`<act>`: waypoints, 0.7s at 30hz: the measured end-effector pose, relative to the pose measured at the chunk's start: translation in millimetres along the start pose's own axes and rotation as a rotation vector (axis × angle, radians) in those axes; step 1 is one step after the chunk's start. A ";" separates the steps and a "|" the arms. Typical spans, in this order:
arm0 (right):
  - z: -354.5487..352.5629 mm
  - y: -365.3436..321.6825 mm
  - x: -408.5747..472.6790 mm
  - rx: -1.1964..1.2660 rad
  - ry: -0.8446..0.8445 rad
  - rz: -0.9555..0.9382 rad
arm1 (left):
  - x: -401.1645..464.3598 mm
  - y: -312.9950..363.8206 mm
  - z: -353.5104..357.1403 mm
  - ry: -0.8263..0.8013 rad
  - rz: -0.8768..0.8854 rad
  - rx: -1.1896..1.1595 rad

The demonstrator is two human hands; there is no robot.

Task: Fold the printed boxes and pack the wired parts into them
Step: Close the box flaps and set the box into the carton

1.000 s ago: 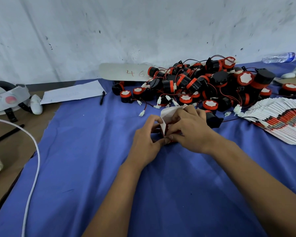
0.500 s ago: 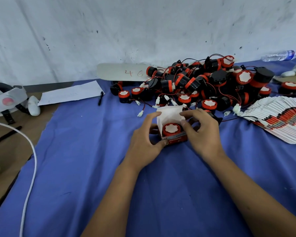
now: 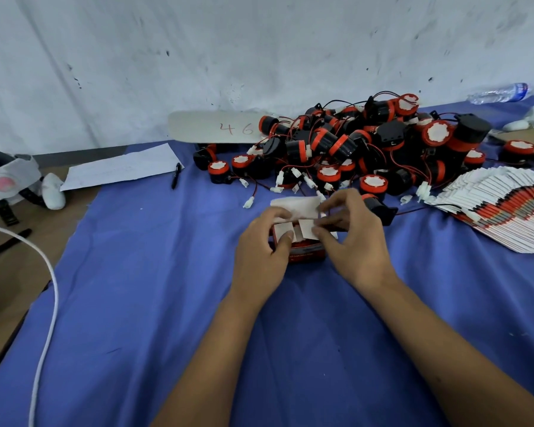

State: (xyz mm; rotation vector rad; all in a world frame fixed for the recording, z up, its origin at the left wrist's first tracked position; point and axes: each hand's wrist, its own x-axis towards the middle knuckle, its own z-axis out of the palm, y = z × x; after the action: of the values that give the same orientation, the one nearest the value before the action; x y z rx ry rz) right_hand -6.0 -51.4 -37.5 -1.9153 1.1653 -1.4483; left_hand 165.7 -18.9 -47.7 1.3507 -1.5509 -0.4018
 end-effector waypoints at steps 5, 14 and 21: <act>-2.0 0.2 5.3 0.007 -0.138 -0.043 | -1.0 2.5 -2.5 0.039 -0.135 -0.228; -7.9 1.0 -2.2 -0.068 -0.320 -0.119 | 4.8 -2.9 -15.8 -0.024 -0.066 -0.155; -3.6 4.3 -0.3 -0.073 -0.242 -0.135 | 6.6 -3.8 -36.5 -0.239 -0.084 -0.291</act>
State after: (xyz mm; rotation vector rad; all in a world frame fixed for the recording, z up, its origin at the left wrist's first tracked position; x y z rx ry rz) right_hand -10.9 -52.9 -39.8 -2.1862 1.0053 -1.2110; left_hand 198.7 -13.3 -31.3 1.1739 -1.5596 -0.8337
